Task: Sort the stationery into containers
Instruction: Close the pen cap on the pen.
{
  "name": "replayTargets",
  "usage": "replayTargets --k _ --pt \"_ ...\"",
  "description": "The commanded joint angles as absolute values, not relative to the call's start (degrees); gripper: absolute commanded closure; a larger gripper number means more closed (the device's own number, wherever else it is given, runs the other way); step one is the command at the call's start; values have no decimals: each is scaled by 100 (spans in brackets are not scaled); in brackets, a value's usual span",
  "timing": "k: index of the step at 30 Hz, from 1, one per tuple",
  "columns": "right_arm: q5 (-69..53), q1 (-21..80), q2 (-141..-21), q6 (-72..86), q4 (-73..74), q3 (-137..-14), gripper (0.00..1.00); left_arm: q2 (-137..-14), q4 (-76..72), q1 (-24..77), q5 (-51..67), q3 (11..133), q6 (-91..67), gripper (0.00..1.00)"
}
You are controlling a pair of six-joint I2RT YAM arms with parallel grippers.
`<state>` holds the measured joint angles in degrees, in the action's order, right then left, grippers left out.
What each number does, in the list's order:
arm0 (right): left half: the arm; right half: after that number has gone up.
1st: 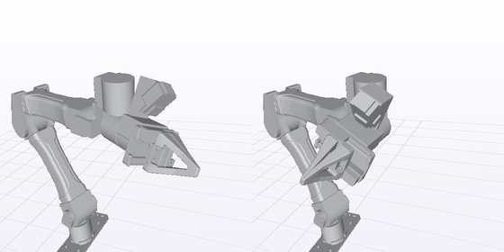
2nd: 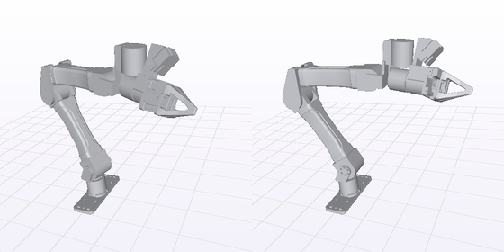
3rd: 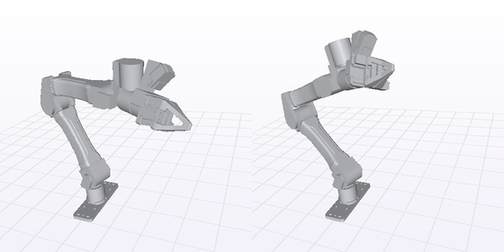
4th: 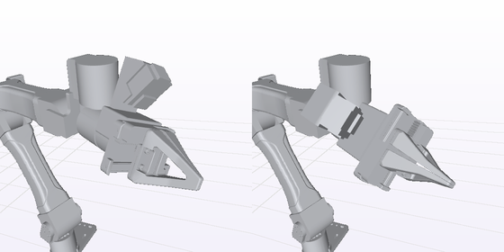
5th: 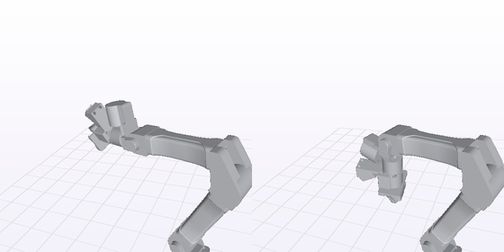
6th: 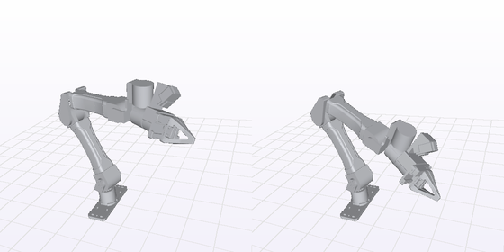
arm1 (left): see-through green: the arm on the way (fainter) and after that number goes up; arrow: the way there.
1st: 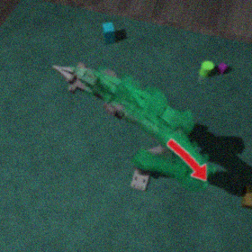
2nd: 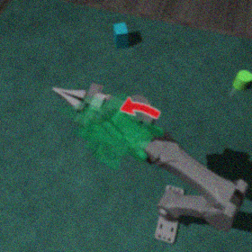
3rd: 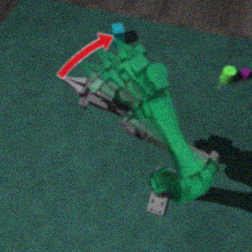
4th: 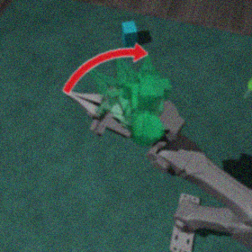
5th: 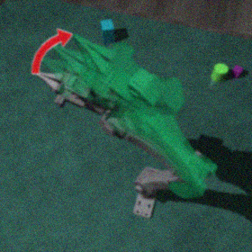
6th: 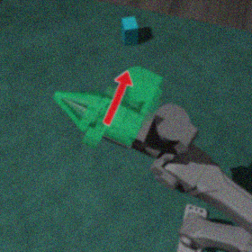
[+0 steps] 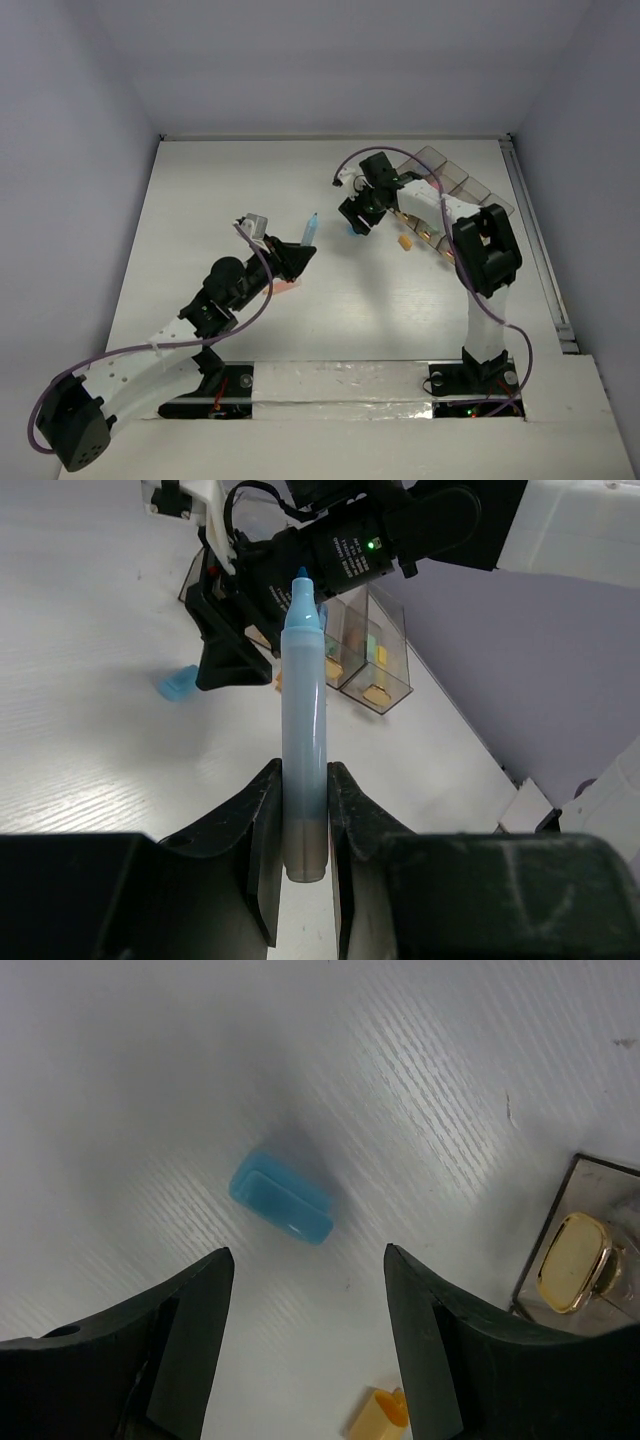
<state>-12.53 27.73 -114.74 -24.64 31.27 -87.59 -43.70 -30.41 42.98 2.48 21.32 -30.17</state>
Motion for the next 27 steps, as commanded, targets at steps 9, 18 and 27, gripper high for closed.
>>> replayTargets --k 9,18,27 --pt "-843 2804 -12260 -3190 4280 -9817 30 -4351 -3006 4219 -149 2241 -2883 100" --pt "-782 3032 -12753 -3217 4228 -10309 28 -4342 -3006 4166 -184 2180 -2909 100" --pt "-721 3085 -12964 -3077 4097 -10371 42 -4333 -2988 4166 -193 2145 -2918 100"
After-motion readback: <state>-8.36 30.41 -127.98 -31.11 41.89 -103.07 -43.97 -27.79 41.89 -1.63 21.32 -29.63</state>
